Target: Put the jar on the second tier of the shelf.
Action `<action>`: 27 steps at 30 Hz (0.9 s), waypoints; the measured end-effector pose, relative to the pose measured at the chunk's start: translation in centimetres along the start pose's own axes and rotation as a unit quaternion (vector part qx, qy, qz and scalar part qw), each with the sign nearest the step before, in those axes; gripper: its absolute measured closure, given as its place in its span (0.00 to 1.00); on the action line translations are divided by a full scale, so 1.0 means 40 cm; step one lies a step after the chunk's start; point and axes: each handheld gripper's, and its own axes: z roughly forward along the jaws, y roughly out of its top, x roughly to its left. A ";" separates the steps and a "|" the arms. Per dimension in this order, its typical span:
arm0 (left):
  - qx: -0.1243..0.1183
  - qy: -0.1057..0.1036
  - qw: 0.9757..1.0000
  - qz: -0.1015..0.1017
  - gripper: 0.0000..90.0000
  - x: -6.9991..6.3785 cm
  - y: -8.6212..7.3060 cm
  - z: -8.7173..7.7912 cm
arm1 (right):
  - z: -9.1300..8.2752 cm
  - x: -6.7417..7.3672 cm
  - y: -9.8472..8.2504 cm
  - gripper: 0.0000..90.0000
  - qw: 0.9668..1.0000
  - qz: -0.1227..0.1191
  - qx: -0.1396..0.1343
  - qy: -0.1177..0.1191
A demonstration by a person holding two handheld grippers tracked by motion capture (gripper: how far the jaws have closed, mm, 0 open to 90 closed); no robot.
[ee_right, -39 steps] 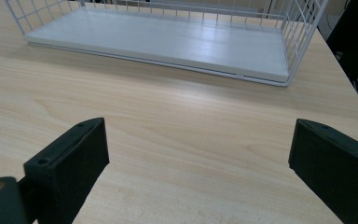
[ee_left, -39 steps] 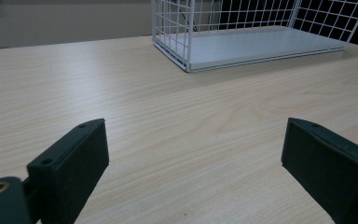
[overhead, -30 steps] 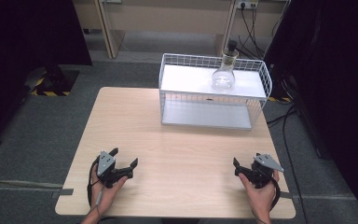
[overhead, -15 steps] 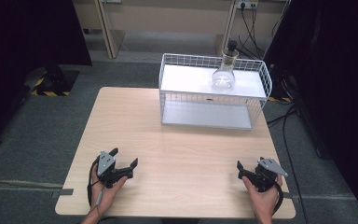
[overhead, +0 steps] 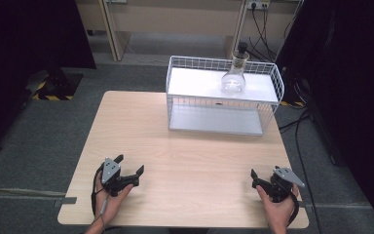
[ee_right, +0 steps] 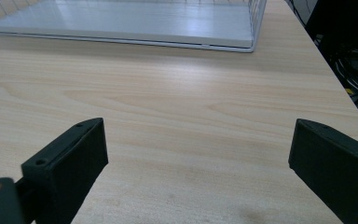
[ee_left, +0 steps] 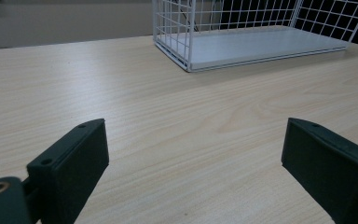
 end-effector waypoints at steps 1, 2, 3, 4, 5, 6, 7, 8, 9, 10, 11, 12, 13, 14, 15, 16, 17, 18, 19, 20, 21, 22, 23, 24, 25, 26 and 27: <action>0.000 0.000 1.000 0.000 0.08 0.000 0.000 0.000 | -0.001 -0.002 -0.001 0.05 1.000 0.001 0.000 0.000; 0.000 0.000 1.000 0.000 0.08 0.000 0.000 0.000 | -0.002 -0.004 -0.001 0.04 1.000 0.003 -0.001 0.000; 0.000 0.000 1.000 0.000 0.08 0.000 0.000 0.000 | -0.003 -0.006 -0.002 0.04 1.000 0.004 -0.001 0.000; 0.000 0.000 1.000 0.000 0.08 0.000 0.000 0.000 | -0.004 -0.008 -0.003 0.04 1.000 0.006 -0.003 0.000; 0.001 0.000 1.000 0.000 0.08 0.000 0.000 0.000 | -0.005 -0.011 -0.004 0.04 1.000 0.007 -0.004 0.000; 0.000 0.000 1.000 0.000 0.08 0.000 0.000 0.000 | -0.006 -0.012 -0.004 0.04 1.000 0.009 -0.005 0.001; 0.000 0.000 1.000 0.000 0.08 0.000 0.000 0.000 | -0.007 -0.014 -0.005 0.04 1.000 0.010 -0.006 0.001; 0.000 0.000 1.000 0.000 0.08 0.000 0.000 0.000 | -0.008 -0.015 -0.005 0.04 1.000 0.011 -0.005 0.001; 0.000 0.000 1.000 0.000 0.08 0.000 0.000 0.000 | -0.009 -0.016 -0.006 0.04 1.000 0.011 -0.006 0.000; 0.000 0.000 1.000 0.000 0.08 0.000 0.000 0.000 | -0.009 -0.017 -0.007 0.04 1.000 0.012 -0.006 0.001; 0.000 0.000 1.000 0.000 0.08 0.000 0.000 0.000 | -0.010 -0.019 -0.007 0.04 1.000 0.013 -0.007 0.001; 0.000 0.001 1.000 0.000 0.08 0.000 0.000 0.000 | -0.011 -0.020 -0.008 0.03 1.000 0.014 -0.008 0.000; 0.000 0.001 1.000 0.000 0.08 0.000 0.000 0.000 | -0.012 -0.022 -0.008 0.03 1.000 0.015 -0.008 0.000; 0.000 0.000 1.000 0.000 0.08 0.000 0.000 0.000 | -0.013 -0.024 -0.009 0.03 1.000 0.016 -0.010 0.000; 0.000 0.000 1.000 0.000 0.08 0.000 0.000 0.000 | -0.013 -0.025 -0.009 0.03 1.000 0.017 -0.010 -0.001; 0.000 0.000 1.000 0.000 0.08 0.000 0.000 0.000 | -0.014 -0.027 -0.010 0.03 1.000 0.017 -0.011 -0.001; 0.001 0.001 1.000 0.000 0.08 0.000 0.000 0.000 | -0.015 -0.028 -0.010 0.03 1.000 0.019 -0.012 -0.001; 0.001 0.001 1.000 0.000 0.08 0.000 0.000 0.000 | -0.016 -0.029 -0.011 0.03 1.000 0.020 -0.013 -0.001; 0.001 0.001 1.000 0.000 0.08 0.000 0.000 0.000 | -0.017 -0.031 -0.012 0.03 1.000 0.020 -0.014 -0.001; 0.001 0.001 1.000 0.000 0.08 0.000 0.000 0.000 | -0.017 -0.032 -0.012 0.03 1.000 0.021 -0.015 -0.002; 0.001 0.001 1.000 0.000 0.08 0.000 0.000 0.000 | -0.018 -0.033 -0.013 0.03 1.000 0.021 -0.016 -0.003; 0.001 0.001 1.000 0.000 0.08 0.000 0.000 0.000 | -0.018 -0.034 -0.014 0.03 1.000 0.022 -0.017 -0.003; 0.001 0.001 1.000 0.000 0.08 0.000 0.000 0.000 | -0.019 -0.035 -0.015 0.03 1.000 0.023 -0.017 -0.003; 0.001 0.001 1.000 0.000 0.08 0.000 0.000 0.000 | -0.019 -0.036 -0.015 0.03 1.000 0.024 -0.018 -0.004; 0.001 0.001 1.000 0.000 0.08 0.000 0.000 0.000 | -0.020 -0.037 -0.016 0.03 1.000 0.024 -0.018 -0.004; 0.001 0.001 1.000 0.000 0.08 0.000 0.000 0.000 | -0.020 -0.039 -0.017 0.03 1.000 0.026 -0.018 -0.005; 0.002 0.001 1.000 0.000 0.08 0.000 0.000 0.001 | -0.021 -0.040 -0.017 0.03 0.999 0.027 -0.019 -0.005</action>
